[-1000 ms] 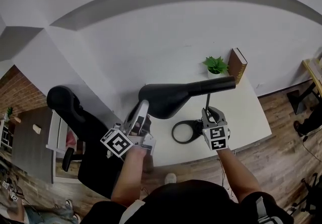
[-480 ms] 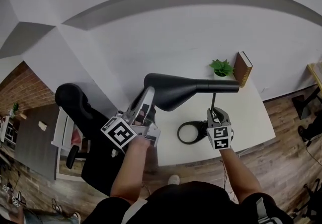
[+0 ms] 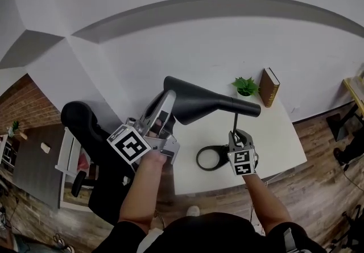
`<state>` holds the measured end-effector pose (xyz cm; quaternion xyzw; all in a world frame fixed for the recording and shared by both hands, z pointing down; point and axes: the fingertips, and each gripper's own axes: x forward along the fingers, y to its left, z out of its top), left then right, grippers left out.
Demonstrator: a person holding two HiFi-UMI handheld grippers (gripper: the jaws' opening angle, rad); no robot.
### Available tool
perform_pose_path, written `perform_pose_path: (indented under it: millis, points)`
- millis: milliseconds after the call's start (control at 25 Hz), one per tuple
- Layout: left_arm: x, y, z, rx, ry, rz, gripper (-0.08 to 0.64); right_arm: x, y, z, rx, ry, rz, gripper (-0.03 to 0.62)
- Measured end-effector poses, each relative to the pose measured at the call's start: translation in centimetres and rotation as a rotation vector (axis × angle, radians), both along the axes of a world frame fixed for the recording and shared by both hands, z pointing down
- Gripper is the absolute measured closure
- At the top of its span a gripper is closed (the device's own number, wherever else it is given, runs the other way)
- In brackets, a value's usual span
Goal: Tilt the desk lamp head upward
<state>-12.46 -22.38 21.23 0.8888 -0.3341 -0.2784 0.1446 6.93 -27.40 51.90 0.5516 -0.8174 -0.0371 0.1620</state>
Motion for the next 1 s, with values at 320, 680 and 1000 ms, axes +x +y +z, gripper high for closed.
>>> perform_pose_path:
  millis: [320,680,1000]
  points:
    - [1.3,0.7,-2.1,0.032,-0.020,0.010,0.488,-0.3,0.6,-0.3,0.011,0.039,0.006,0.545]
    - [1.1,0.5,-2.1,0.035,0.016,0.006,0.485,-0.4,0.4,-0.3,-0.009,0.033,-0.011,0.543]
    - [0.6,1.2,-1.6,0.127,-0.118,-0.093,0.417,-0.9,2.2,-3.3,0.033,-0.137,-0.016,0.443]
